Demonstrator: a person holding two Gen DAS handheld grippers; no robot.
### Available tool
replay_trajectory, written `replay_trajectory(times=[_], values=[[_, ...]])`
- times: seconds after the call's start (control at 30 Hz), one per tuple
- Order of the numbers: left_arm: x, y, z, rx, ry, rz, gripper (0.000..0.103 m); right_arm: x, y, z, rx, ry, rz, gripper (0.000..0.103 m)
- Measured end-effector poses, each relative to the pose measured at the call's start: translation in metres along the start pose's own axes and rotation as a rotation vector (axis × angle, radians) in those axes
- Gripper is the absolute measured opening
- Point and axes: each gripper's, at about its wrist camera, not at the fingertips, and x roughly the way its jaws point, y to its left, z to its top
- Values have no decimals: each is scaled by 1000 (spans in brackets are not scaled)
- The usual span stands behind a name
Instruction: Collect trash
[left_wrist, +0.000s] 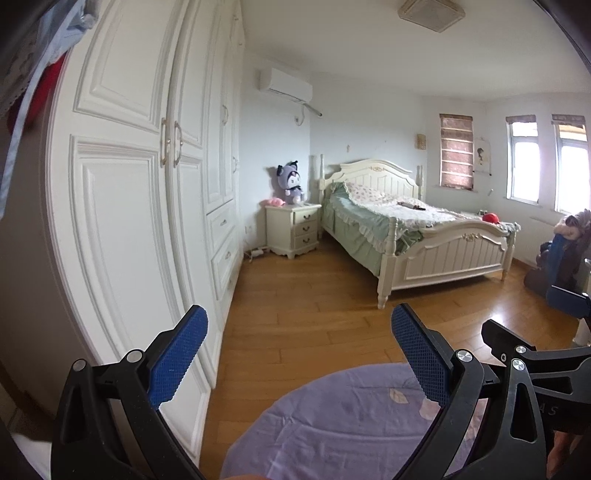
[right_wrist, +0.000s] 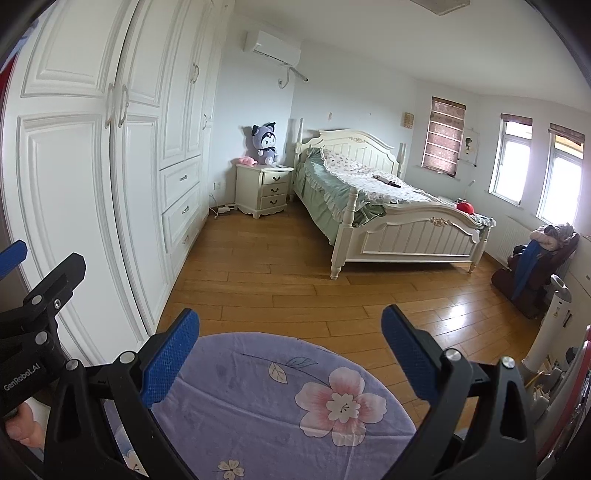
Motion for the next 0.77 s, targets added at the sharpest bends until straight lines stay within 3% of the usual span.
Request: replay_trajectory(times=[0.37, 0.6, 0.77], values=[[12, 4, -8, 9, 16, -16, 98, 6, 1, -1, 2, -2, 2, 98], [30, 5, -17, -17, 101, -51, 98, 8, -3, -4, 9, 5, 1, 98], [36, 4, -20, -15, 112, -50, 98, 13, -5, -7, 13, 16, -2, 98]])
